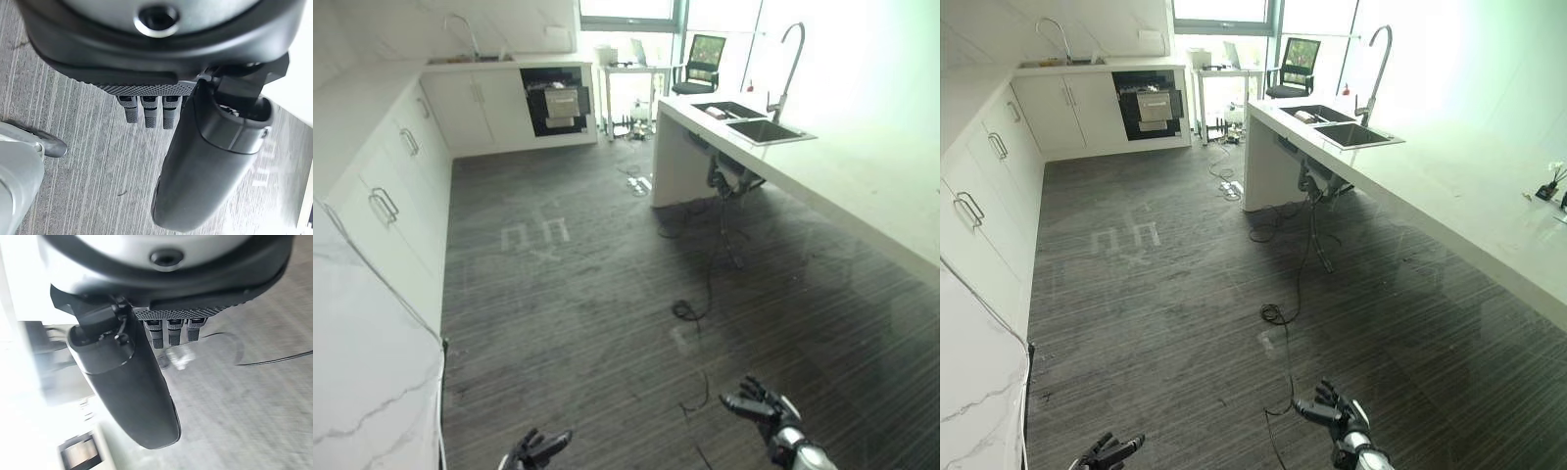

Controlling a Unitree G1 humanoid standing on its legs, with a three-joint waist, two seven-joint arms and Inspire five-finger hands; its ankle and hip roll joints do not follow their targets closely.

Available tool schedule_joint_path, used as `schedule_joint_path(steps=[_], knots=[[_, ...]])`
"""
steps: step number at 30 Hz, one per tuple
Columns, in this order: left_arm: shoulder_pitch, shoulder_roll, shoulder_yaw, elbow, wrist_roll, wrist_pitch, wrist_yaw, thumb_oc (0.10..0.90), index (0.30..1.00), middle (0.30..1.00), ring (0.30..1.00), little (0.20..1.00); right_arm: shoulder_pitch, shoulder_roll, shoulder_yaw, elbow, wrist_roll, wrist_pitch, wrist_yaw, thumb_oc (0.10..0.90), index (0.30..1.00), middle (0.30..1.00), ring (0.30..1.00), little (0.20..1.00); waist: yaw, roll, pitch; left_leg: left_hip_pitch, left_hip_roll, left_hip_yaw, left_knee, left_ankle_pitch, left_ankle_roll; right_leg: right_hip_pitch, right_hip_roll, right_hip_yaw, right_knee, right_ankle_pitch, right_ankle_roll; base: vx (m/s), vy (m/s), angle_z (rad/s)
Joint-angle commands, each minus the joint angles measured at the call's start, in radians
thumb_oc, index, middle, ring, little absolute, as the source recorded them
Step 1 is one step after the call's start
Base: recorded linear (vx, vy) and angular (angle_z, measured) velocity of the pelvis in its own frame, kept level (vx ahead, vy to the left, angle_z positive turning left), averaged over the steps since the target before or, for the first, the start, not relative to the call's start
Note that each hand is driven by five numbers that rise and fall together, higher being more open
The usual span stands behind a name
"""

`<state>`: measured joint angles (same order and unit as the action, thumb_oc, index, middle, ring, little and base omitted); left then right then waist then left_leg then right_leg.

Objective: Place the dishes in the dishwasher.

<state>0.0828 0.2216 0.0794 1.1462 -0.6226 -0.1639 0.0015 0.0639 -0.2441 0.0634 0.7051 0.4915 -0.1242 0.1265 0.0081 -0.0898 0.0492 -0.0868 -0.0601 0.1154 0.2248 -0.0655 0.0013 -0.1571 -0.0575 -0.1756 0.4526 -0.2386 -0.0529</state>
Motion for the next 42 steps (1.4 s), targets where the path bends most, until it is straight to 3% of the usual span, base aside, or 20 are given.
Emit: schedule_joint_path(steps=[1,4,7,10,12,14,16,18,19,22,24,25,26,28,29,32,33,35,40,42], knots=[[-0.030,0.012,0.006,-0.047,-0.004,-0.076,-0.038,0.800,0.900,0.900,0.900,0.900,-0.046,-0.095,-0.017,-0.139,-0.027,-0.099,-0.010,0.800,0.900,0.900,0.900,0.900,-0.010,-0.007,0.055,-0.099,0.075,0.028,0.296,0.180,-0.067,0.086,-0.015,0.009,-0.153,0.113,0.044,0.12,-0.061,0.09],[0.009,-0.010,0.007,-0.068,0.023,-0.075,-0.036,0.800,0.900,0.900,0.900,0.900,-0.046,-0.093,-0.036,-0.199,-0.061,-0.094,-0.006,0.800,0.900,0.900,0.900,0.900,-0.002,0.027,0.067,-0.104,0.126,0.092,0.075,0.185,-0.070,0.113,0.024,0.031,-0.153,0.091,0.070,0.26,0.070,-0.07],[0.049,-0.025,-0.010,-0.078,0.032,-0.086,-0.026,0.800,0.900,0.900,0.900,0.900,-0.033,-0.104,-0.040,-0.261,-0.130,-0.081,-0.009,0.800,0.900,0.900,0.900,0.900,0.018,0.085,0.061,-0.278,0.206,0.018,0.075,0.175,-0.101,0.157,0.096,0.069,-0.153,0.048,0.074,0.36,0.194,-0.11],[0.063,-0.033,-0.004,-0.073,0.038,-0.099,-0.030,0.800,0.900,0.900,0.900,0.900,-0.017,-0.113,-0.050,-0.277,-0.135,-0.085,0.005,0.800,0.900,0.900,0.900,0.900,0.025,0.094,0.055,-0.315,0.214,-0.003,0.075,0.190,-0.112,0.185,0.111,0.079,-0.153,0.019,0.068,0.27,0.147,-0.10],[0.065,-0.038,0.005,-0.061,0.042,-0.109,-0.034,0.800,0.900,0.900,0.900,0.900,-0.008,-0.116,-0.059,-0.279,-0.124,-0.089,0.023,0.800,0.900,0.900,0.900,0.900,0.018,0.095,0.045,-0.321,0.227,0.026,0.075,0.149,-0.108,0.206,0.104,0.075,-0.153,0.005,0.071,0.41,0.240,-0.71],[0.052,-0.026,0.018,-0.061,0.049,-0.103,-0.039,0.800,0.900,0.900,0.900,0.900,0.022,-0.099,-0.073,-0.297,-0.116,-0.090,0.038,0.800,0.900,0.900,0.900,0.900,0.008,0.085,0.019,-0.272,0.193,0.051,0.075,0.099,-0.076,0.257,0.079,0.088,-0.153,-0.006,0.094,0.49,0.271,-0.59],[0.044,-0.014,0.015,-0.066,0.068,-0.100,-0.048,0.800,0.900,0.900,0.900,0.900,0.028,-0.088,-0.072,-0.302,-0.108,-0.092,0.038,0.800,0.900,0.900,0.900,0.900,0.013,0.071,0.002,-0.251,0.156,0.040,0.075,0.072,-0.049,0.283,0.056,0.092,-0.153,0.020,0.118,0.29,0.140,-0.08],[0.027,0.002,-0.016,-0.077,0.103,-0.106,-0.051,0.800,0.900,0.900,0.900,0.900,0.015,-0.076,-0.062,-0.314,-0.113,-0.095,0.007,0.800,0.900,0.900,0.900,0.900,0.003,0.059,-0.021,-0.214,0.117,0.036,0.075,0.034,-0.013,0.284,0.017,0.079,-0.153,0.144,0.164,0.26,0.146,-0.18],[0.026,0.004,-0.019,-0.077,0.108,-0.106,-0.052,0.800,0.900,0.900,0.900,0.900,0.013,-0.074,-0.062,-0.314,-0.111,-0.096,0.005,0.800,0.900,0.900,0.900,0.900,0.001,0.059,-0.022,-0.210,0.114,0.035,0.075,0.031,-0.010,0.285,0.015,0.078,-0.153,0.156,0.168,0.24,0.156,-0.16],[0.008,0.022,-0.059,-0.097,0.125,-0.104,-0.051,0.800,0.900,0.900,0.900,0.900,-0.004,-0.053,-0.059,-0.344,-0.088,-0.085,-0.023,0.800,0.900,0.900,0.900,0.900,-0.018,0.077,-0.031,-0.180,0.086,0.026,0.075,0.003,0.020,0.310,0.014,0.068,-0.128,0.322,0.208,0.26,0.208,0.18],[-0.004,0.025,-0.080,-0.095,0.153,-0.112,-0.045,0.800,0.900,0.900,0.900,0.900,-0.007,-0.035,-0.056,-0.355,-0.099,-0.091,-0.029,0.800,0.900,0.900,0.900,0.900,-0.018,0.105,-0.026,-0.162,0.082,0.023,0.075,-0.015,0.040,0.244,0.008,0.061,0.134,0.391,0.218,0.25,0.304,0.06],[-0.014,0.029,-0.097,-0.104,0.160,-0.105,-0.033,0.800,0.900,0.900,0.900,0.900,-0.009,-0.032,-0.036,-0.364,-0.096,-0.098,-0.033,0.800,0.900,0.900,0.900,0.900,-0.029,0.134,-0.010,-0.134,0.095,0.022,0.075,-0.033,0.048,0.132,0.015,0.051,0.308,0.401,0.204,0.21,0.282,0.05],[-0.016,0.029,-0.101,-0.110,0.159,-0.101,-0.023,0.800,0.900,0.900,0.900,0.900,-0.011,-0.033,-0.029,-0.365,-0.095,-0.100,-0.033,0.800,0.900,0.900,0.900,0.900,-0.032,0.136,-0.006,-0.128,0.096,0.024,0.075,-0.039,0.049,0.100,0.010,0.048,0.330,0.394,0.198,0.19,0.225,-0.07],[-0.025,0.033,-0.111,-0.119,0.163,-0.095,-0.011,0.800,0.900,0.900,0.900,0.900,-0.018,-0.038,-0.009,-0.358,-0.089,-0.112,-0.037,0.800,0.900,0.900,0.900,0.900,-0.043,0.127,0.011,-0.108,0.076,0.010,0.075,-0.043,0.051,0.040,0.034,0.020,0.278,0.341,0.180,0.22,0.047,0.00],[-0.029,0.036,-0.108,-0.125,0.155,-0.091,-0.016,0.800,0.900,0.900,0.900,0.900,-0.016,-0.042,0.001,-0.372,-0.088,-0.107,-0.046,0.800,0.900,0.900,0.900,0.900,-0.052,0.115,0.018,-0.095,0.057,-0.007,0.075,-0.037,0.044,0.019,0.064,0.002,0.170,0.321,0.177,0.31,-0.018,0.17],[-0.019,0.040,-0.086,-0.161,0.148,-0.075,-0.036,0.800,0.900,0.900,0.900,0.900,0.051,-0.063,-0.020,-0.418,-0.101,-0.124,-0.032,0.800,0.900,0.900,0.900,0.900,-0.091,0.077,0.033,-0.019,0.004,-0.062,0.075,-0.079,0.038,-0.015,0.029,-0.053,-0.130,0.379,0.178,0.45,-0.101,0.43],[-0.014,0.035,-0.080,-0.170,0.155,-0.076,-0.040,0.800,0.900,0.900,0.900,0.900,0.072,-0.071,-0.034,-0.417,-0.094,-0.138,-0.024,0.800,0.900,0.900,0.900,0.900,-0.110,0.049,0.040,0.018,-0.028,-0.078,0.075,-0.108,0.040,-0.089,-0.023,-0.039,-0.153,0.385,0.189,0.55,-0.186,1.20],[0.004,0.020,-0.088,-0.202,0.161,-0.091,-0.053,0.800,0.900,0.900,0.900,0.900,0.095,-0.073,-0.084,-0.398,-0.052,-0.168,0.006,0.800,0.900,0.900,0.900,0.900,-0.151,0.045,0.049,0.115,-0.051,-0.141,0.075,-0.179,0.037,-0.284,-0.081,0.020,-0.153,0.359,0.201,0.78,-0.309,1.06],[-0.007,0.011,-0.084,-0.275,0.145,-0.071,-0.048,0.800,0.900,0.900,0.900,0.900,0.032,-0.083,-0.060,-0.431,-0.067,-0.120,-0.077,0.800,0.900,0.900,0.900,0.900,-0.127,0.028,-0.003,0.184,-0.085,-0.179,0.075,-0.220,0.047,-0.195,-0.035,0.066,-0.153,0.341,0.176,0.45,-0.220,0.23],[-0.010,0.006,-0.086,-0.281,0.149,-0.077,-0.052,0.800,0.900,0.900,0.900,0.900,0.026,-0.087,-0.056,-0.442,-0.065,-0.122,-0.080,0.800,0.900,0.900,0.900,0.900,-0.127,0.034,-0.014,0.211,-0.069,-0.176,0.075,-0.176,0.030,-0.179,-0.021,0.055,-0.153,0.327,0.159,0.40,-0.195,0.16]])
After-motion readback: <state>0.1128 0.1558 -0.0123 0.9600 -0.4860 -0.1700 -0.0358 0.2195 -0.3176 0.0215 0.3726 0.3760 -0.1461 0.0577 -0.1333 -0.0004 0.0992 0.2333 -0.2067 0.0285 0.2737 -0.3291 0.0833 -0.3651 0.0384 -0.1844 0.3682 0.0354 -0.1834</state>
